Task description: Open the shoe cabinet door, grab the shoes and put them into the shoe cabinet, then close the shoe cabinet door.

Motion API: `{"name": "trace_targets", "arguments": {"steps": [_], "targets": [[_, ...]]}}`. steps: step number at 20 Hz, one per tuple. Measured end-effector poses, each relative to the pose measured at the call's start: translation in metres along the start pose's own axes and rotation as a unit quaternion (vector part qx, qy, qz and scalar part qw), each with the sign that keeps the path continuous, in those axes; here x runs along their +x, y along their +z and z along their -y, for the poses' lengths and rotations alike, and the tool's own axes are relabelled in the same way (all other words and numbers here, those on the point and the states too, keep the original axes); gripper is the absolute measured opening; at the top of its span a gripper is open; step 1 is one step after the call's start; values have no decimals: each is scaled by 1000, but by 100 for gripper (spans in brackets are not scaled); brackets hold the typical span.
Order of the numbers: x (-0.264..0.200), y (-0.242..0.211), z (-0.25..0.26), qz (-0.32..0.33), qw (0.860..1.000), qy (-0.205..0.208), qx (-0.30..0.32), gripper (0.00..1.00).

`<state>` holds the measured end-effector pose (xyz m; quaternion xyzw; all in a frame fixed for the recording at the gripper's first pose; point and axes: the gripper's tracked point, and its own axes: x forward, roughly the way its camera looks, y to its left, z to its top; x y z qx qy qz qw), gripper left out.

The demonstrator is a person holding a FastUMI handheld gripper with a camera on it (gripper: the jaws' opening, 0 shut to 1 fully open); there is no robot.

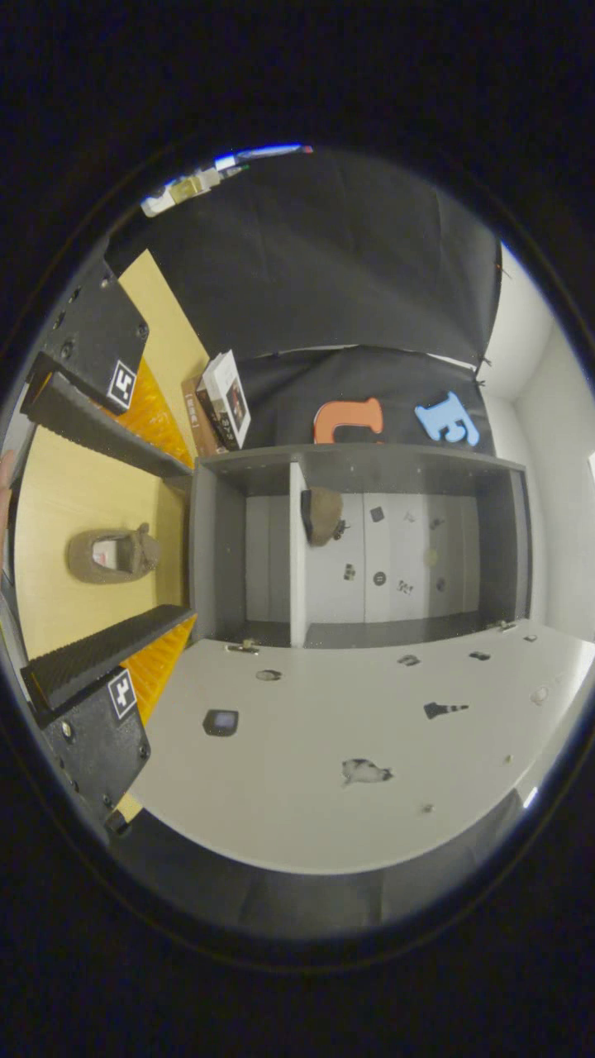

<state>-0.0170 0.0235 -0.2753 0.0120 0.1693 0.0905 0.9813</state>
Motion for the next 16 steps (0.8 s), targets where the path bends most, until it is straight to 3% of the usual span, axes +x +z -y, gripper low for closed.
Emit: {"name": "trace_targets", "arguments": {"steps": [5,12,16], "targets": [[62,-74,0,-88,996,-12,-2,95],[123,-136,13,-152,988,-31,9,75],[149,-166,18,-186,981,-35,45,65]]}}
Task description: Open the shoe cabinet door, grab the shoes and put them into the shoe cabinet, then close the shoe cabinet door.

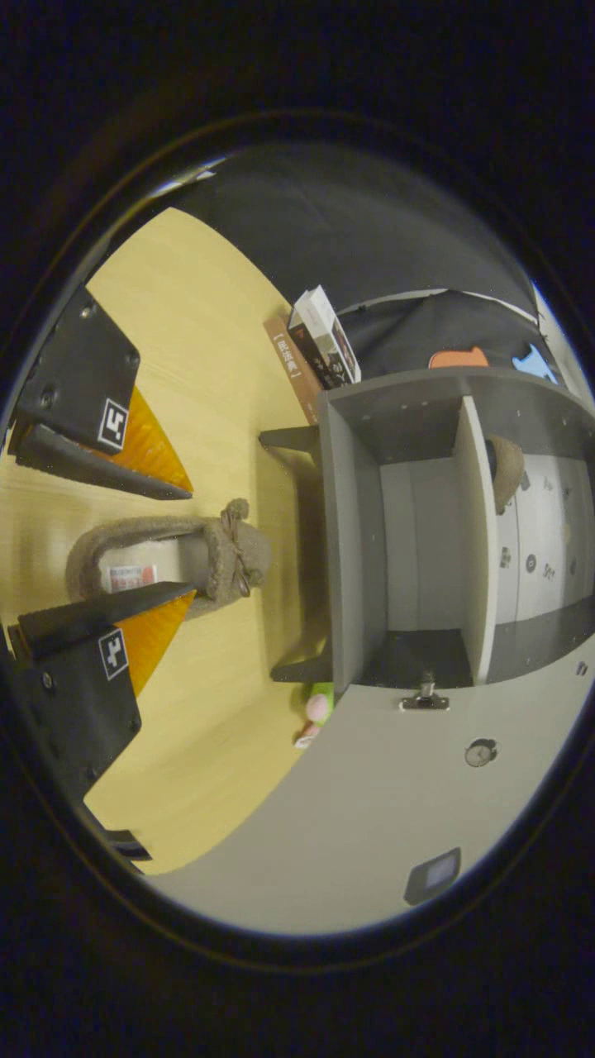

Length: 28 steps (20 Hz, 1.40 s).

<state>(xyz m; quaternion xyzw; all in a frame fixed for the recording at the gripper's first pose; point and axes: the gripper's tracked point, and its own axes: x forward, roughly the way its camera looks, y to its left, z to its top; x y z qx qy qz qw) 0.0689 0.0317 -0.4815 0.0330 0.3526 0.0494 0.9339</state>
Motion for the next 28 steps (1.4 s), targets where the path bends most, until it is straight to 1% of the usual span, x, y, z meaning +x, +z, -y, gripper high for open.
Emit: {"name": "trace_targets", "arguments": {"steps": [1,3,4,6,8,13,16,17,21,28], "targets": [[10,-5,2,-10,1000,-3,7,62],[24,-15,-5,-31,999,23,29,46],[31,-14,-6,-25,999,27,35,39],[35,-14,-10,-20,998,41,51,20],[35,-13,-9,-14,998,44,50,9],[17,-8,-3,6,998,39,53,8],[-4,6,3,31,999,23,29,8],[-11,11,3,37,999,24,24,8],[-44,25,-11,45,996,60,44,8],[-108,75,-22,100,992,68,25,8]]}}
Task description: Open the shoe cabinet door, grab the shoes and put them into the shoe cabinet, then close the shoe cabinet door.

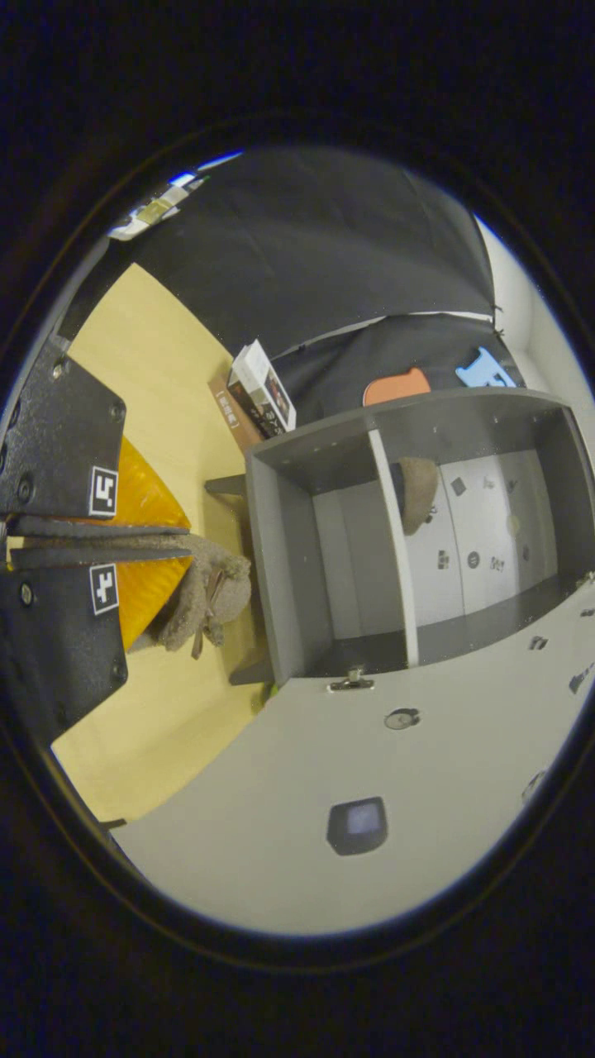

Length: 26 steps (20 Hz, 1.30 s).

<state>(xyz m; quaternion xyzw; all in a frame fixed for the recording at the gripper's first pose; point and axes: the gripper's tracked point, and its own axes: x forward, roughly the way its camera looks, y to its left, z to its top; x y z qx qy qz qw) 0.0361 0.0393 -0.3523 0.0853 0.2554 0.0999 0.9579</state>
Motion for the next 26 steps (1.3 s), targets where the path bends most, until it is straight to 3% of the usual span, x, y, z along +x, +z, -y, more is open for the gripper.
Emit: {"name": "trace_targets", "arguments": {"steps": [5,10,15,20,24,26], "targets": [[-30,50,-17,27,1000,8,5,8],[-52,140,-31,95,995,-3,-35,8],[-70,248,-38,204,973,-51,-99,7],[-54,212,-24,146,983,-59,-95,7],[-32,160,-21,99,991,-30,-88,7],[-20,111,-22,49,993,-3,-107,7]]}}
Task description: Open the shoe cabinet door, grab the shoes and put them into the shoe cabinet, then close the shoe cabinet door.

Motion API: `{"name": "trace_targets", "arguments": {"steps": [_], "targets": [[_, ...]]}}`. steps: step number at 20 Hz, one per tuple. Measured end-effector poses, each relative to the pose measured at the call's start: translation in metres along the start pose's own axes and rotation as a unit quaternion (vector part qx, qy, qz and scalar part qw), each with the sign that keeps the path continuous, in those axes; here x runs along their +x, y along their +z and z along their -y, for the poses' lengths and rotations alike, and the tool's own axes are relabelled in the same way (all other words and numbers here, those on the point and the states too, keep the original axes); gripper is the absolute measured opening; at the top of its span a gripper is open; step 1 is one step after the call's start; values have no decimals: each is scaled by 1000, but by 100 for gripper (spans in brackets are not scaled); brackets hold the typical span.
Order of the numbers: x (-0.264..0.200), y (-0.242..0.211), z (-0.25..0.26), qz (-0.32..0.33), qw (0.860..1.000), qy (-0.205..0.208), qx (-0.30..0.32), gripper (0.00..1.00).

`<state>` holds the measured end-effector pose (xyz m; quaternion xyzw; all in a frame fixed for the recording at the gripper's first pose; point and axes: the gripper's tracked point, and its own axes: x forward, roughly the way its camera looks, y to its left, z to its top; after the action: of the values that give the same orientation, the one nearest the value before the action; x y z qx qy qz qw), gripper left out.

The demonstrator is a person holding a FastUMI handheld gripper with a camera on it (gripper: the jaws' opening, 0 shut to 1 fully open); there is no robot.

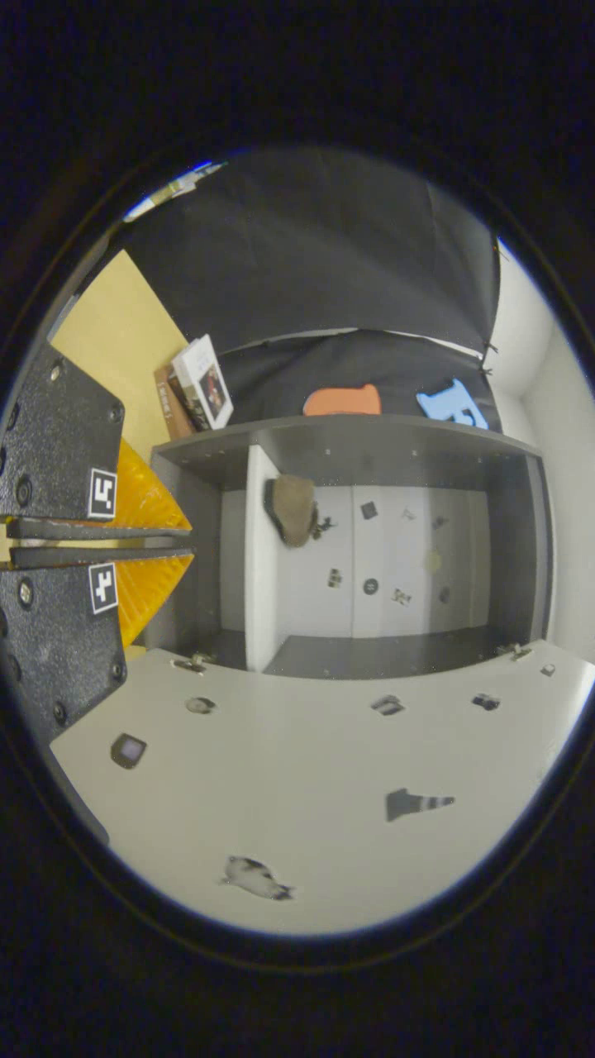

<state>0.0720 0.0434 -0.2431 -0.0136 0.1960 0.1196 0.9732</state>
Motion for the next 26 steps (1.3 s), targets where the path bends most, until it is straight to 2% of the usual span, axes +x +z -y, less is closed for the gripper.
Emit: {"name": "trace_targets", "arguments": {"steps": [1,3,6,9,12,16,19,21,22,23,24,26], "targets": [[1,-19,-6,-20,1000,16,-8,10],[17,-56,-16,-41,999,30,-15,43],[30,-91,-12,-67,998,21,-1,92],[39,-136,-16,-104,994,23,0,95],[44,-171,-34,-123,991,60,-3,94],[45,-225,-56,-179,977,116,-12,92],[51,-256,-56,-208,970,121,-16,83],[69,-266,-40,-215,973,80,-22,65],[80,-267,-38,-214,974,70,-13,49],[85,-268,-46,-222,971,82,23,33],[88,-269,-46,-230,968,82,53,7],[93,-256,-45,-213,968,90,102,4]]}}
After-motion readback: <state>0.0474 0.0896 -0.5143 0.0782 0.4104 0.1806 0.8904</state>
